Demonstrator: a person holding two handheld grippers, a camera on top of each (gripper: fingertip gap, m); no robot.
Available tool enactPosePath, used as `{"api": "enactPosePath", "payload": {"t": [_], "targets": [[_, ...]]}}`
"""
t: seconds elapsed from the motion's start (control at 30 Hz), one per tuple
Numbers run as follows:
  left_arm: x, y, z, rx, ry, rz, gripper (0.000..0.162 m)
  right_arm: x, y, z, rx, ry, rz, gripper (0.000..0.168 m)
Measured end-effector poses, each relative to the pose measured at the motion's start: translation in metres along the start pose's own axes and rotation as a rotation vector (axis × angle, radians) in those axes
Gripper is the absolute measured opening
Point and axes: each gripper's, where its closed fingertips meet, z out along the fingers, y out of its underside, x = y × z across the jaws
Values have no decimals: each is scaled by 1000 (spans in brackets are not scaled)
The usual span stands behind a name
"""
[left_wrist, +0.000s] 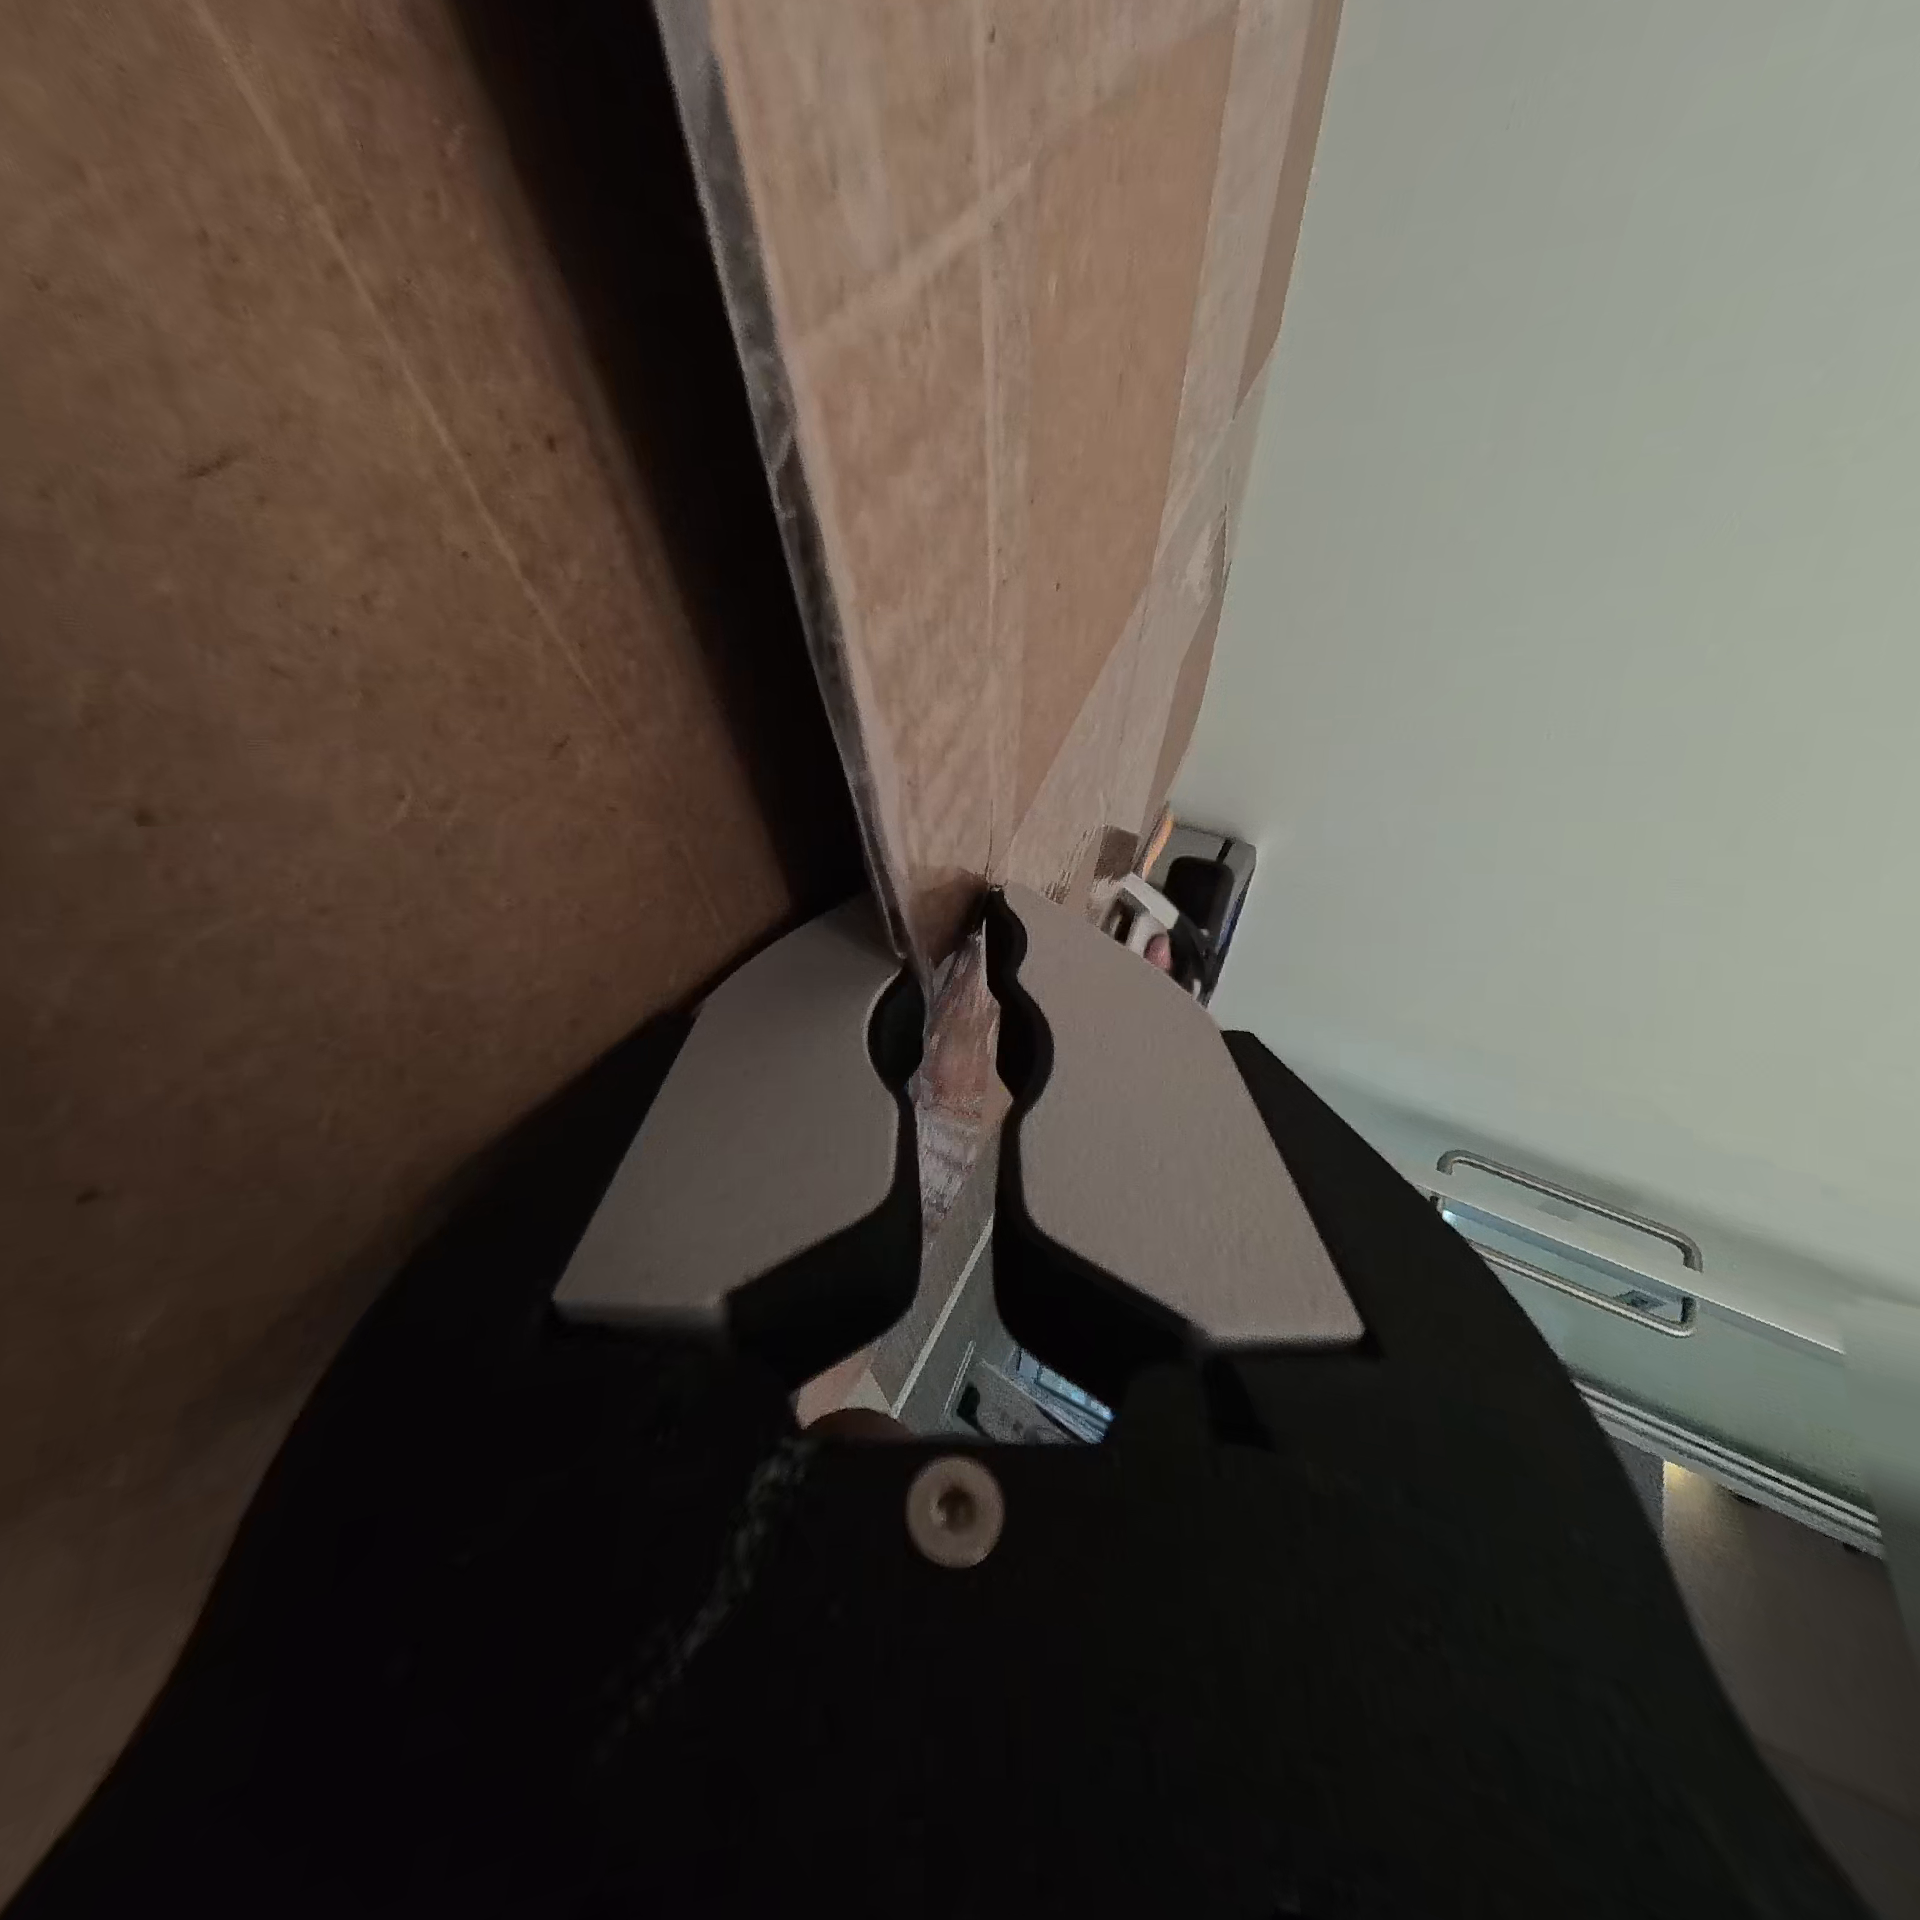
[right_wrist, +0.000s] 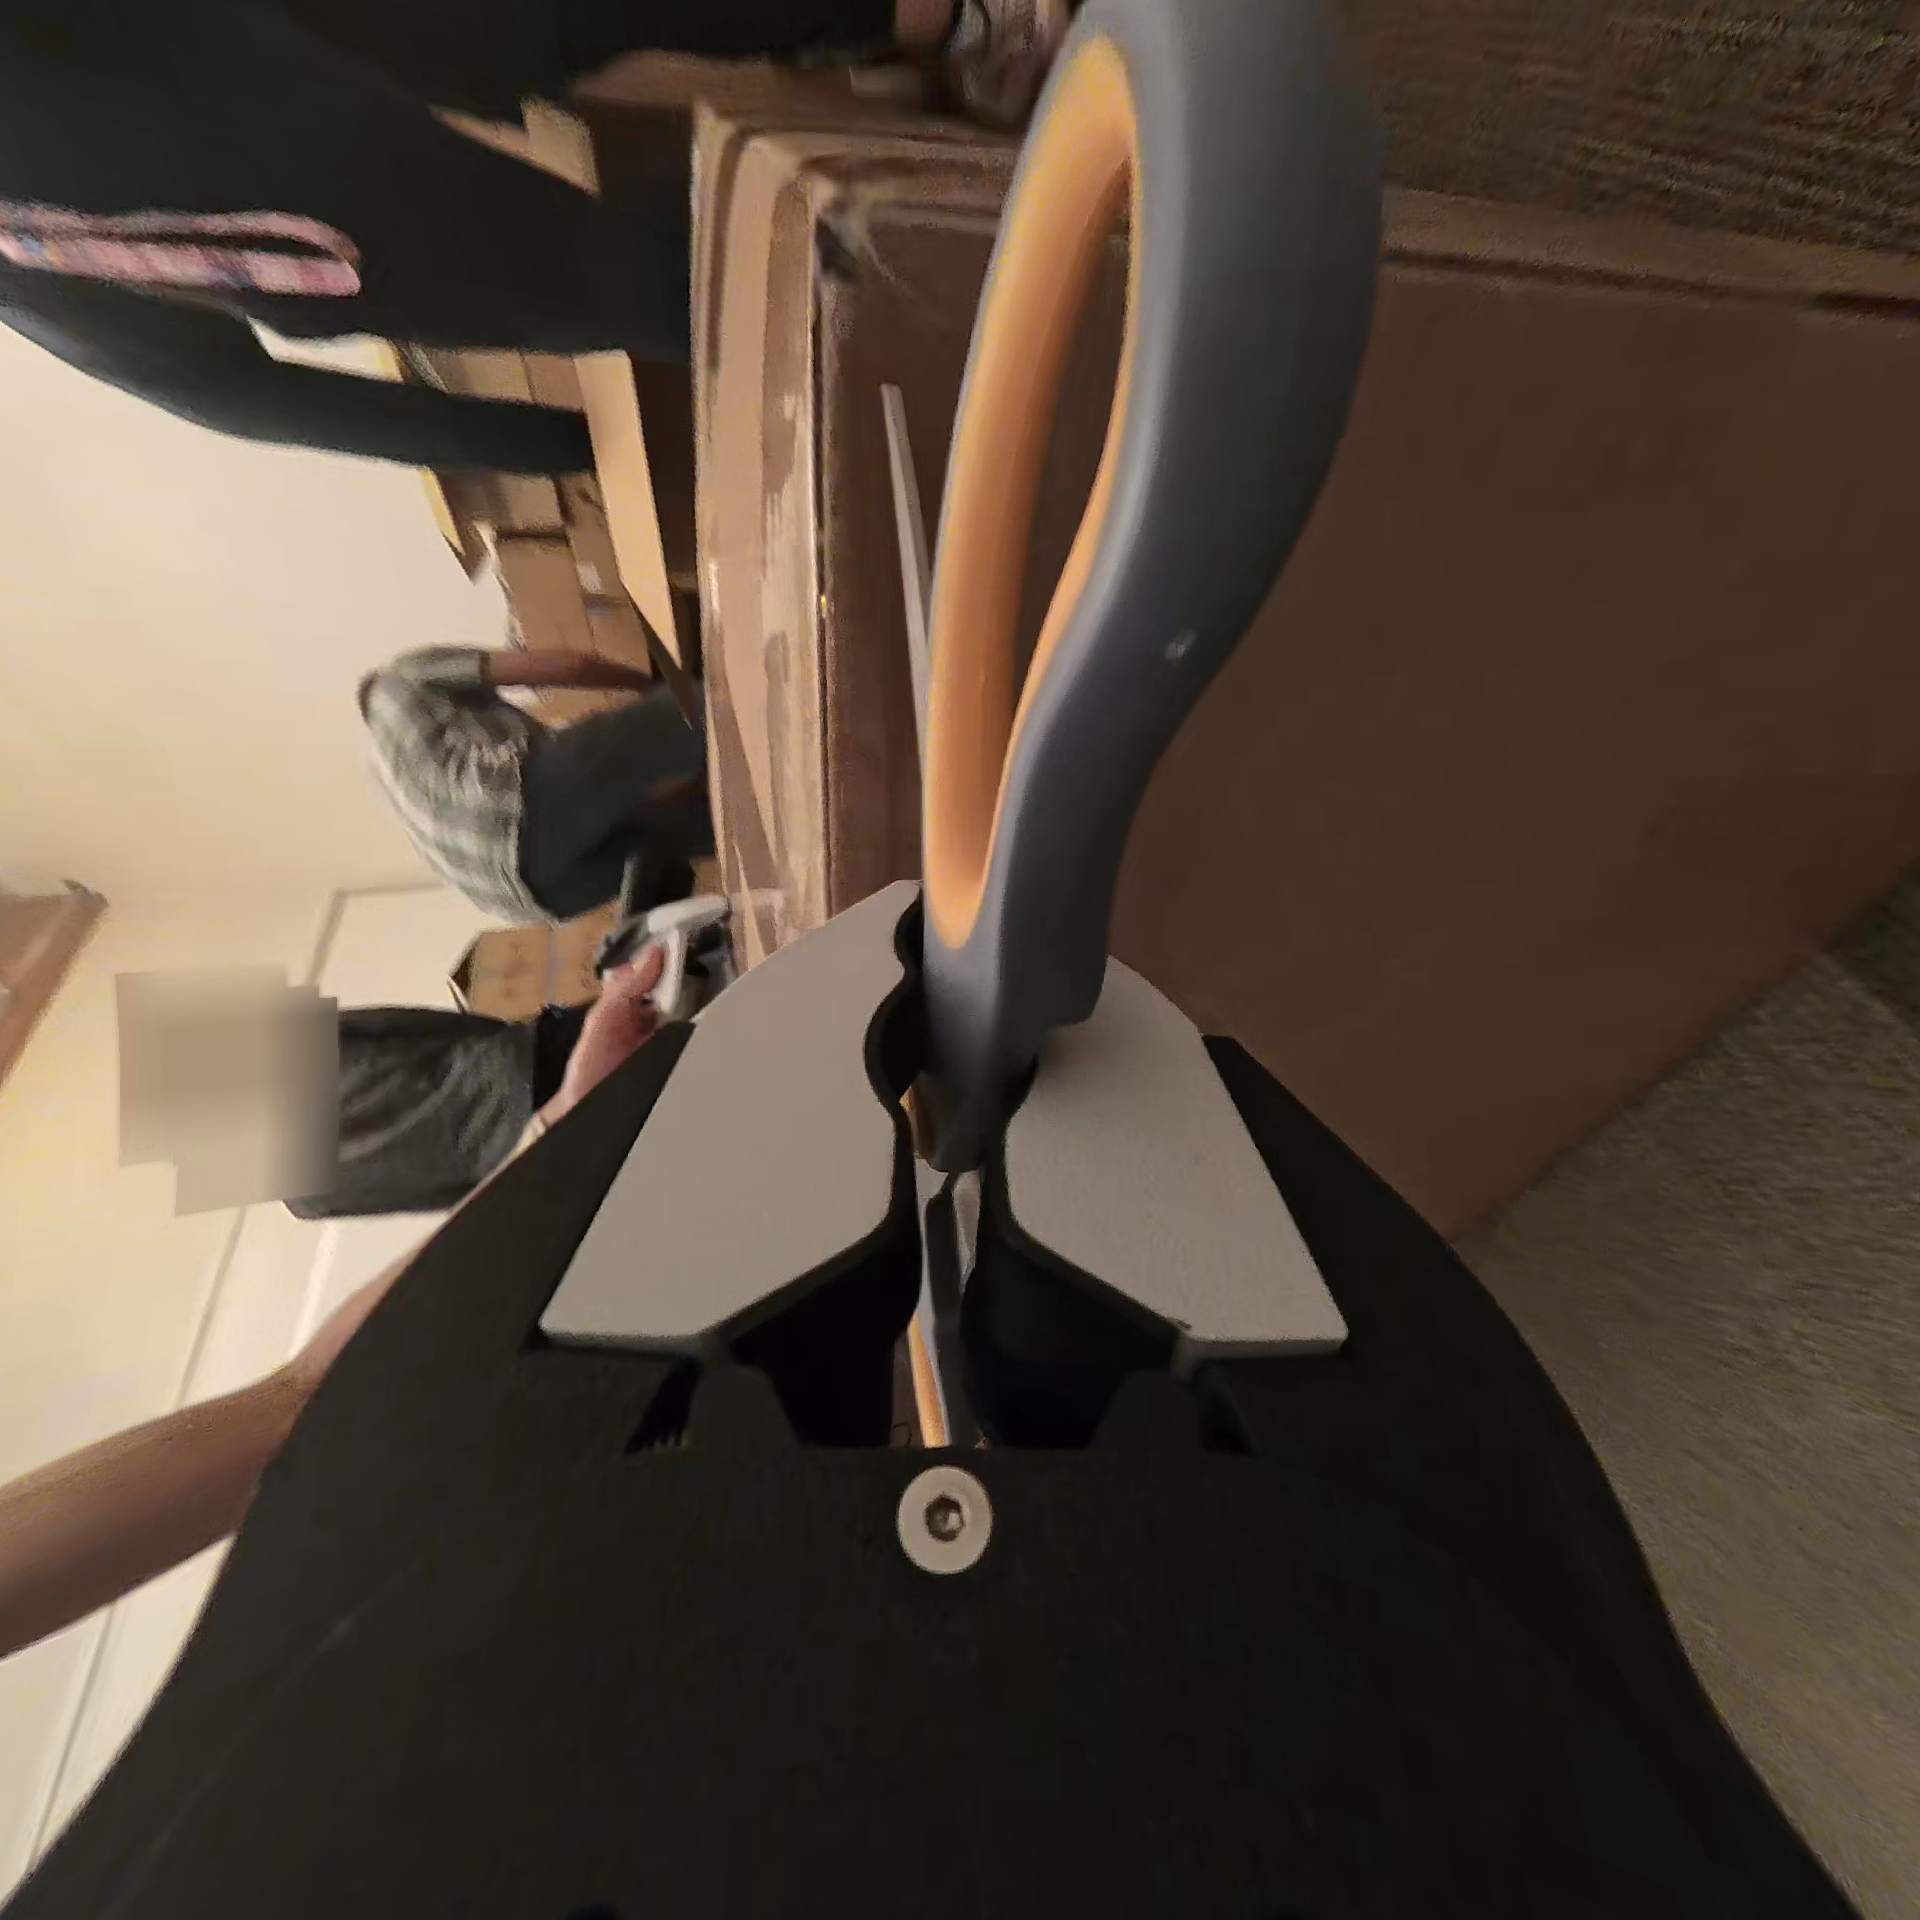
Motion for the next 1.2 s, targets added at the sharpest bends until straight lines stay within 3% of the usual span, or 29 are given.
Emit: {"api": "enactPosePath", "payload": {"t": [0.53, 0.97, 1.2], "targets": [[0, 0, 0, 13, -2, 3, 9, 0, -10, -3, -75, -65, -31, 4], [0, 0, 0, 13, -2, 6, 9, 4, -12, -5, -161, -19, -39, 4], [0, 0, 0, 8, 0, 13, 9, -7, -16, 2, -115, -110, 67, 4]]}}
